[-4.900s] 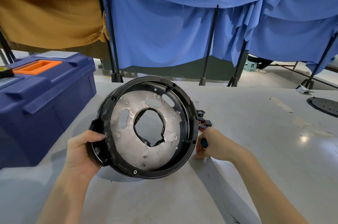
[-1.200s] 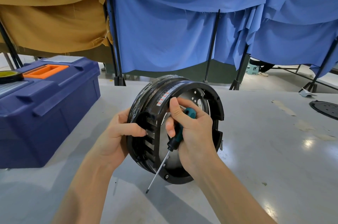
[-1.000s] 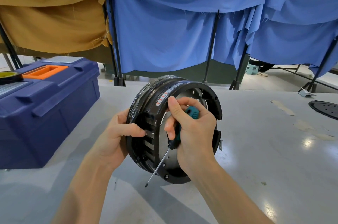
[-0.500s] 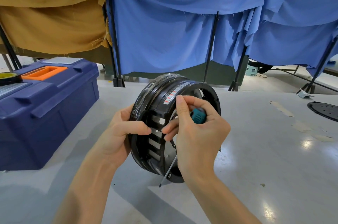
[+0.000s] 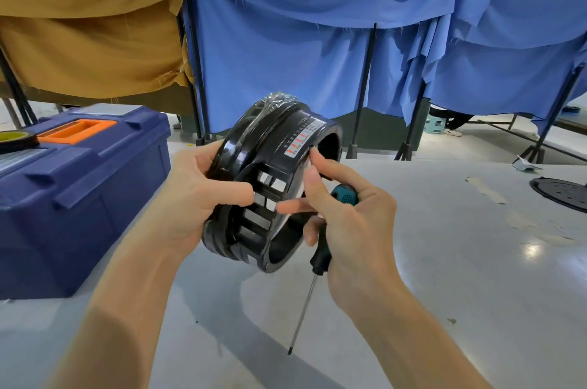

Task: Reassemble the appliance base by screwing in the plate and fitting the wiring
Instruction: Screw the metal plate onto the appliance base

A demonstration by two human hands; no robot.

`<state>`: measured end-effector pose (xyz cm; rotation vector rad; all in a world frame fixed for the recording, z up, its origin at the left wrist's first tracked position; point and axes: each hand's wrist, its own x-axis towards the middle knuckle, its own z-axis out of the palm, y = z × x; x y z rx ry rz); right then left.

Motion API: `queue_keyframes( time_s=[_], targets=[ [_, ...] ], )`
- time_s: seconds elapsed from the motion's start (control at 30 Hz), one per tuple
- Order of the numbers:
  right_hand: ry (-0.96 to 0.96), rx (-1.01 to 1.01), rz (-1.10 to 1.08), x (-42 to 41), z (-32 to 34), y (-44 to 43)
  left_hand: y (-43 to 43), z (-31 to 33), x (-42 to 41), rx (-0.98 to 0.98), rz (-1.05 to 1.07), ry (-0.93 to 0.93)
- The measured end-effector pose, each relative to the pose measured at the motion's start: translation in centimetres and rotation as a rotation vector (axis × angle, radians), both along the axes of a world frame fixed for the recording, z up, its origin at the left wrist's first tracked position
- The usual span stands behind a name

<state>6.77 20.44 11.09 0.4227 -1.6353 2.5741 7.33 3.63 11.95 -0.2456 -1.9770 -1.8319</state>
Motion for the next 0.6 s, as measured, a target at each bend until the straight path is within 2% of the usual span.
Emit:
queue_keyframes(
  time_s=[0.1, 0.2, 0.33, 0.5, 0.6],
  targets=[
    [-0.112, -0.02, 0.078, -0.7, -0.1, 0.5, 0.1, 0.2, 0.1, -0.132, 0.074, 0.02],
    [-0.228, -0.043, 0.109, -1.7, -0.9, 0.9, 0.6, 0.2, 0.2, -0.334, 0.166, 0.008],
    [-0.426, -0.091, 0.165, -3.0, -2.5, 1.2, 0.9, -0.5, -0.2, -0.624, 0.181, 0.008],
    [-0.798, -0.221, 0.32, -3.9, -4.9, 2.0, 1.1, -2.6, -0.4, -0.812, 0.177, -0.146],
    [-0.927, -0.257, 0.336, -4.0, -6.5, 2.4, 1.6, -3.9, -0.2, -1.028, 0.208, -0.187]
  ],
)
